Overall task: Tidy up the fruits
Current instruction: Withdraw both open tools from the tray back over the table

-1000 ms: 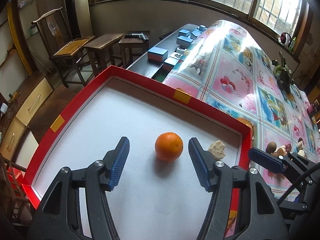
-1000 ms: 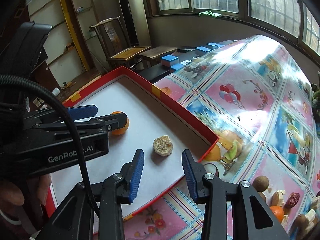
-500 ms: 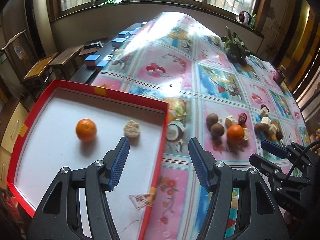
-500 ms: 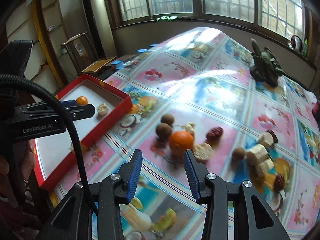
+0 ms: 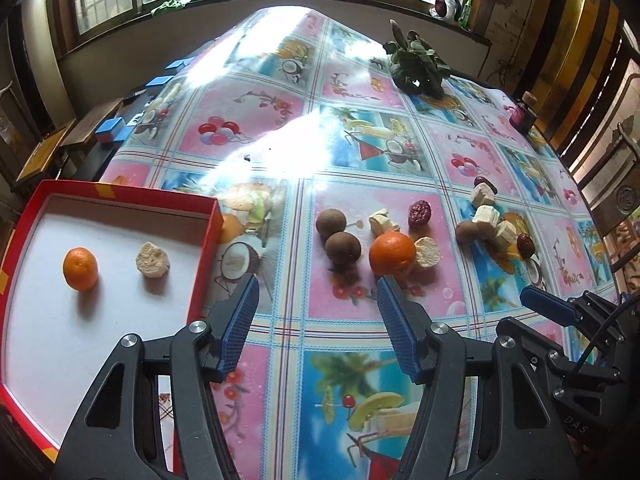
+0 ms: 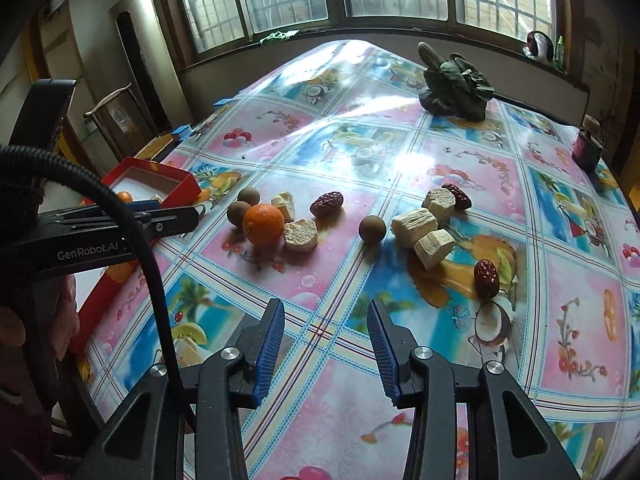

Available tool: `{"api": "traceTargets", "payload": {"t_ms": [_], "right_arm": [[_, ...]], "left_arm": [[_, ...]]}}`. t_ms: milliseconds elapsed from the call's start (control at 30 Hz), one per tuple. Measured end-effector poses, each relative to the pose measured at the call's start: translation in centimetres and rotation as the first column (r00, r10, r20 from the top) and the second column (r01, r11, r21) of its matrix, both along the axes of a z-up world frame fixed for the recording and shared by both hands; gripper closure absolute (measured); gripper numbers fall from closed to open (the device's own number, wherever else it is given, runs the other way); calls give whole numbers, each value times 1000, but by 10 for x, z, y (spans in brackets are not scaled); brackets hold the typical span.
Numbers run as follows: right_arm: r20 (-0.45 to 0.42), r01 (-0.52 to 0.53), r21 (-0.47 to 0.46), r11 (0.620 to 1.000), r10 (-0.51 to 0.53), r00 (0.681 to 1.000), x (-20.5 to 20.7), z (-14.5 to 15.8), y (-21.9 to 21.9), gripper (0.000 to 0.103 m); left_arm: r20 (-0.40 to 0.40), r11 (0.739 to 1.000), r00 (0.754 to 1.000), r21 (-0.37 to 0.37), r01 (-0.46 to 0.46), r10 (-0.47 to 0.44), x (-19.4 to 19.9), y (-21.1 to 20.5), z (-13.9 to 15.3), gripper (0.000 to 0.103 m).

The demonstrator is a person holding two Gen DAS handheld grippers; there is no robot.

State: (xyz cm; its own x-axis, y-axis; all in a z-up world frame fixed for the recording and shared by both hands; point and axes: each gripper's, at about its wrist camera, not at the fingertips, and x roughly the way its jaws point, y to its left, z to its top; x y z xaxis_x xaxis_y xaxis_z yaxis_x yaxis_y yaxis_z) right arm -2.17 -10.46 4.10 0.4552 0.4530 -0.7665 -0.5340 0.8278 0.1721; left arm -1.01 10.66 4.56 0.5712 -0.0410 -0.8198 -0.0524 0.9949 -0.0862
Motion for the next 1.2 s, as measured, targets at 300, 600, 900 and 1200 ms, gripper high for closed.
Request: {"api": "traceTargets", "payload": {"t_ms": [300, 600, 900, 1200], "right_arm": [[-12, 19, 41, 999, -18, 1000, 8, -4, -12, 61], [-19, 19, 49, 999, -18, 1000, 11, -6, -15, 61], [-10, 14, 52, 999, -14, 1000, 9, -2, -13, 61], [-47, 38, 64, 997, -35, 998, 13, -14, -22, 61]], "left_arm": [[-12, 1000, 1000, 7, 19, -19, 0, -14, -2, 41], [-19, 1000, 1000, -6, 8, -8, 3, -13, -3, 41], [-22, 1000, 1000, -15, 5, -5, 0, -11, -4, 41], [-52, 997, 997, -56, 56, -59, -3, -13, -14, 41]]}}
